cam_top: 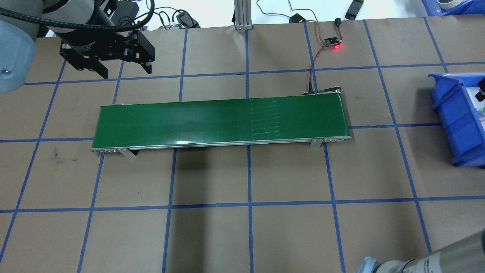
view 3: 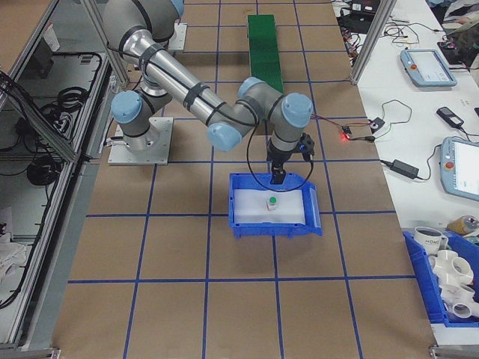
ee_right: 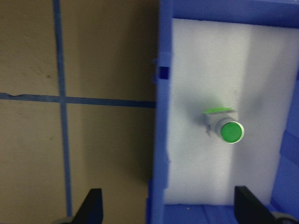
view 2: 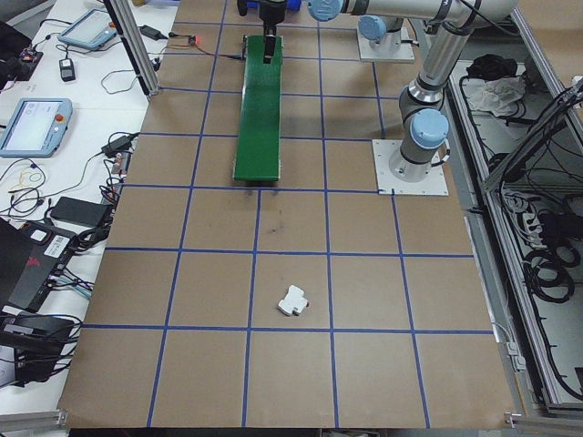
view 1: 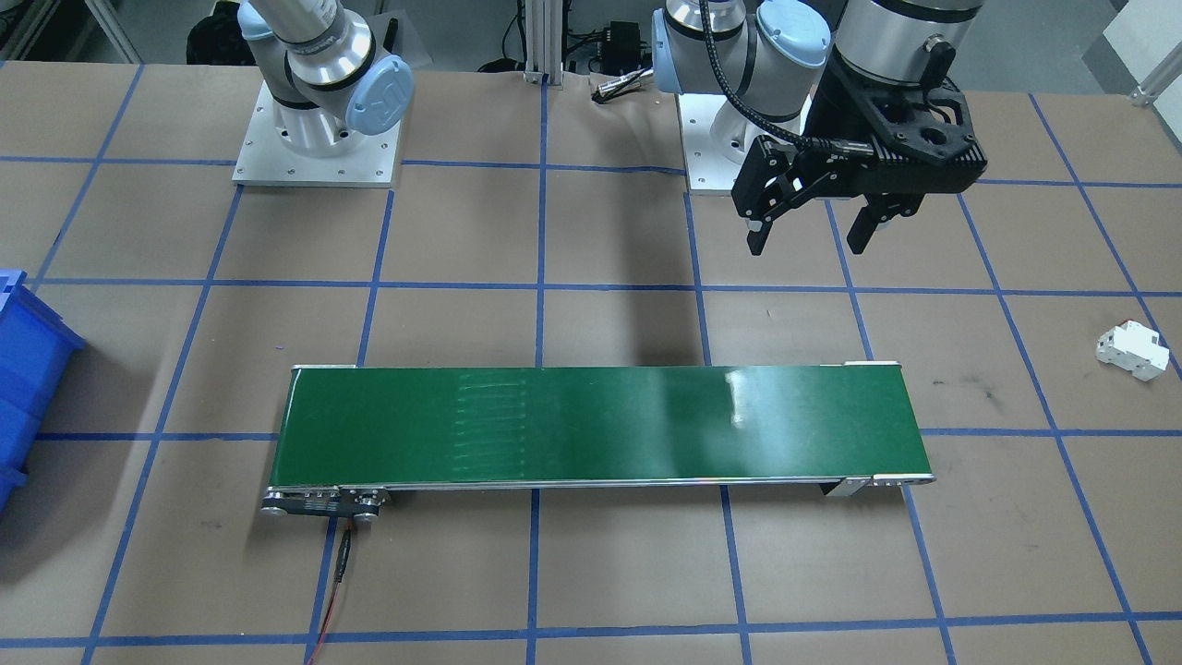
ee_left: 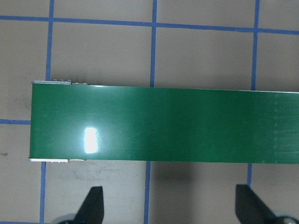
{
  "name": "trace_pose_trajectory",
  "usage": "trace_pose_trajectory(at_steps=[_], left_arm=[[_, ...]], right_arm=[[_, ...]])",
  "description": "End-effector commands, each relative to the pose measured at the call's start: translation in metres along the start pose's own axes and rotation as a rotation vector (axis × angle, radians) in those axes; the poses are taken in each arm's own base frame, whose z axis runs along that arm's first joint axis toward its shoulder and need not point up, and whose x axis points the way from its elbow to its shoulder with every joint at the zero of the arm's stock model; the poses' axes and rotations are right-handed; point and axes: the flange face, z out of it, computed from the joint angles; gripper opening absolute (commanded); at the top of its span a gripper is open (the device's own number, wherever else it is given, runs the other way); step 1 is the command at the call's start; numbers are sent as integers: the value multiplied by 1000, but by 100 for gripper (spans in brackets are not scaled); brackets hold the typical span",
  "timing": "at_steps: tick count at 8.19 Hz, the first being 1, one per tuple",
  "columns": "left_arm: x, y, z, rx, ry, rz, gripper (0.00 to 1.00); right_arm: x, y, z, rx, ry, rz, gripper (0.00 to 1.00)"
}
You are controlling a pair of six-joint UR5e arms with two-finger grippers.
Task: Move button from left to right
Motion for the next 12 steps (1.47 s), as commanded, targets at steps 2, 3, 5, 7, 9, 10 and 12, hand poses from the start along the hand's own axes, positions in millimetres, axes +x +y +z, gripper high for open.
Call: trace_pose_trajectory(at_steps=[2, 3, 5, 7, 9, 10, 12], left_arm=[[-1, 0, -1, 3, -9, -4, 100], [-1, 0, -2, 2, -8, -6, 100], [0, -5, -7, 89, -1, 1, 100], [0, -5, -9, 94, -3, 9, 100], [0, -4, -10, 90, -4, 30, 100], [0, -3, -11, 90, -4, 33, 100], [-1, -2, -11, 90, -15, 33, 100]], right_arm=[[-222, -5, -89, 20, 45, 12, 100], [-265, -3, -99, 45, 55, 33, 100], [-344, 2, -116, 93, 15, 30, 100], [-409, 16, -126, 126, 9, -18, 100], [-450, 24, -128, 159, 41, -55, 100], [-451, 24, -128, 157, 29, -56, 100], [-453, 25, -126, 148, 29, -60, 100]])
